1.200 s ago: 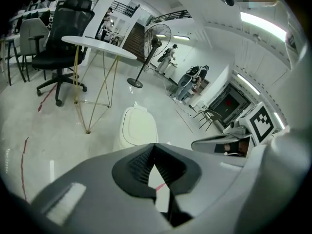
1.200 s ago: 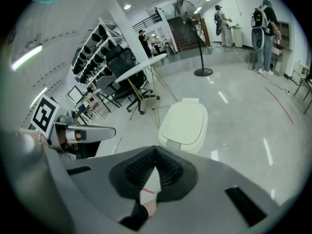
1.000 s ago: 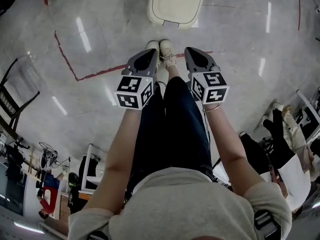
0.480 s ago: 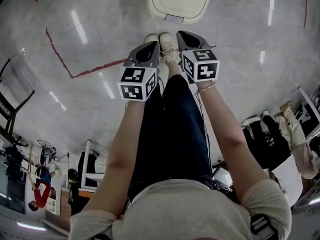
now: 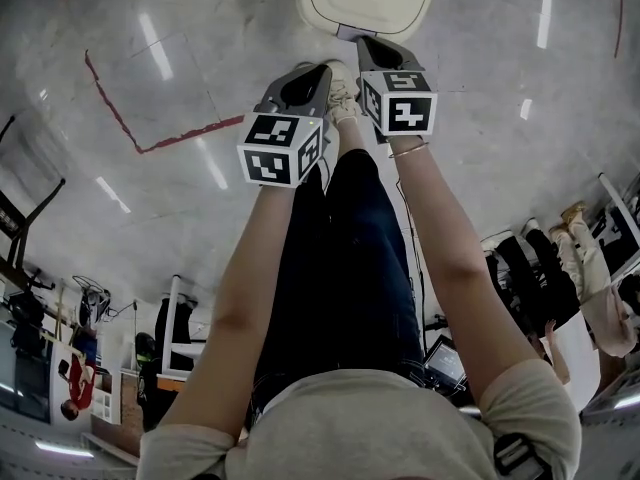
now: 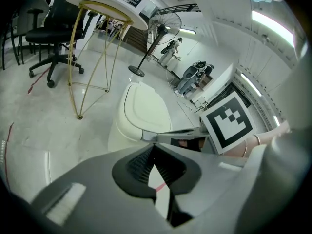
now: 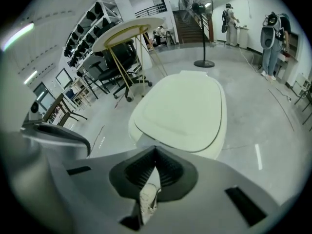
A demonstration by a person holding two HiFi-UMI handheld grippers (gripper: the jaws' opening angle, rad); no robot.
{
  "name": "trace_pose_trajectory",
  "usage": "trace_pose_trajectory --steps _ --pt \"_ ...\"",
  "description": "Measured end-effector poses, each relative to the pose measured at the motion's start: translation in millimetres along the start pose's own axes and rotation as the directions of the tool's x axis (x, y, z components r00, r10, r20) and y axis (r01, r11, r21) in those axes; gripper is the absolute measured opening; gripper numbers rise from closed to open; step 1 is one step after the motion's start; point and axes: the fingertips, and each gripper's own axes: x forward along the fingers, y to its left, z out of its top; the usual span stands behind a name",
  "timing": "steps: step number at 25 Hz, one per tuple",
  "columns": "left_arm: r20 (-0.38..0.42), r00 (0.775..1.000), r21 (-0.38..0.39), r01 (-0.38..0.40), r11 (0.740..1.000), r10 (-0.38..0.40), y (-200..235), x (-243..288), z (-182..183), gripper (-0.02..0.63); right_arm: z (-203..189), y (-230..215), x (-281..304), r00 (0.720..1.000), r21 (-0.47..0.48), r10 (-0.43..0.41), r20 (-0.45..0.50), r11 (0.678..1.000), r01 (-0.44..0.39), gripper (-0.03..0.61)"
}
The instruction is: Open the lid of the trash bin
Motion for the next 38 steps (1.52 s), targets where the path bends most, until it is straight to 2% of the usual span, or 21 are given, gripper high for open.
trace_pose_trajectory --steps 11,20,22,27,33,38 --pt "0.013 1.000 -0.029 0.004 1.000 -0.003 1.2 5.5 2.6 0.009 -6.1 0.5 2.0 0.998 0.004 -0.064 -0.012 0.998 0.064 0.008" --pt "-0.001 1.000 -0.035 0.008 0.999 -0.008 1.0 3.0 1.4 0.009 -6.7 6.0 5.3 0.997 -0.070 0.004 -0.073 0.998 -0.009 0.008" --pt "-0.005 1.000 -0.032 0.004 0.999 -0.004 2.2 1.9 2.0 0.009 -6.1 5.8 5.2 0.998 -0.071 -0.001 -0.066 0.997 -0.004 0.008" --pt "-0.013 1.000 -0.037 0.000 0.999 0.000 1.7 -4.2 3.3 0.009 -4.3 1.1 0.5 0.999 0.025 -0.002 -0.032 1.000 0.003 0.008" --pt "-0.019 1.000 -0.003 -0.004 1.000 0.004 -6.7 -16.1 13.4 0.009 2.3 6.0 -17.1 1.000 -0.047 0.014 -0.026 0.999 -0.015 0.008" --pt "-0.018 1.000 0.029 0.017 0.999 -0.016 -23.7 -32.7 28.4 0.009 14.7 5.3 -51.0 1.000 -0.036 -0.008 0.022 0.999 0.009 0.008"
